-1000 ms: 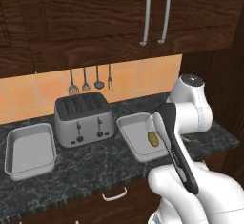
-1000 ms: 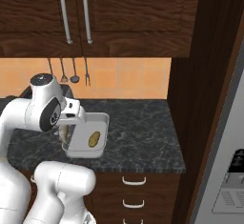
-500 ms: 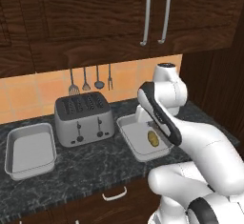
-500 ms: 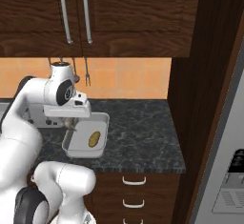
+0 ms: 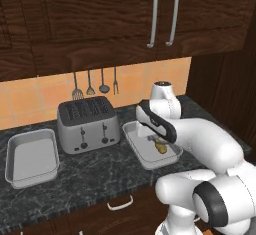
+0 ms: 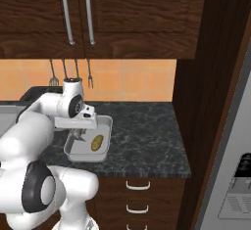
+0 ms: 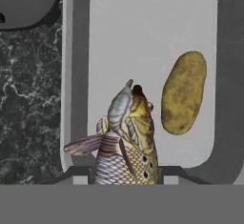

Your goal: Place one potato and one fish in each tupperware on the nearby counter, to pack two identical lunches.

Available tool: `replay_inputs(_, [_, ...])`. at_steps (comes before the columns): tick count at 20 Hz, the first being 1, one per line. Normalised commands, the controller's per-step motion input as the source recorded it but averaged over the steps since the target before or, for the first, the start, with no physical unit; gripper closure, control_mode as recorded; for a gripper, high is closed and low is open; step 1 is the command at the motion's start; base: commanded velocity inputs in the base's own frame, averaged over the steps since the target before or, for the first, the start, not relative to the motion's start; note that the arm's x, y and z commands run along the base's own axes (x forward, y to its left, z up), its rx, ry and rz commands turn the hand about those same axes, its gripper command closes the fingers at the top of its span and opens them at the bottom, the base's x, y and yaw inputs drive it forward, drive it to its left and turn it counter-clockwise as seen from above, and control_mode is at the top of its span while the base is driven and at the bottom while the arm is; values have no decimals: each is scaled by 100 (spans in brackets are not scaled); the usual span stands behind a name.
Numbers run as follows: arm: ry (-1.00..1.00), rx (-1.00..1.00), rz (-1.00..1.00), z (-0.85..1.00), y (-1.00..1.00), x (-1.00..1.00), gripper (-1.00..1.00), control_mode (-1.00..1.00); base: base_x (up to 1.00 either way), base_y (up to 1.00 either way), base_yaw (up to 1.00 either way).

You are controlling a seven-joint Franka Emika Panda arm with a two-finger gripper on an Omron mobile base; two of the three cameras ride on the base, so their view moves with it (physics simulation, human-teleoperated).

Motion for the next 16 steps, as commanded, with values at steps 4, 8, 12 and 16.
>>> replay_inputs(4, [-9,0,0,-59,19,21,100,-100,0,0,0])
replay_inputs(8, [-7,-1,0,-8,5,34,100,-100,0,0,0])
replay_inputs(12, [-2,-1,-3,0,0,61,100,-100,0,0,0])
replay_inputs(16, [-1,0,-2,0,1,50,100,-100,0,0,0])
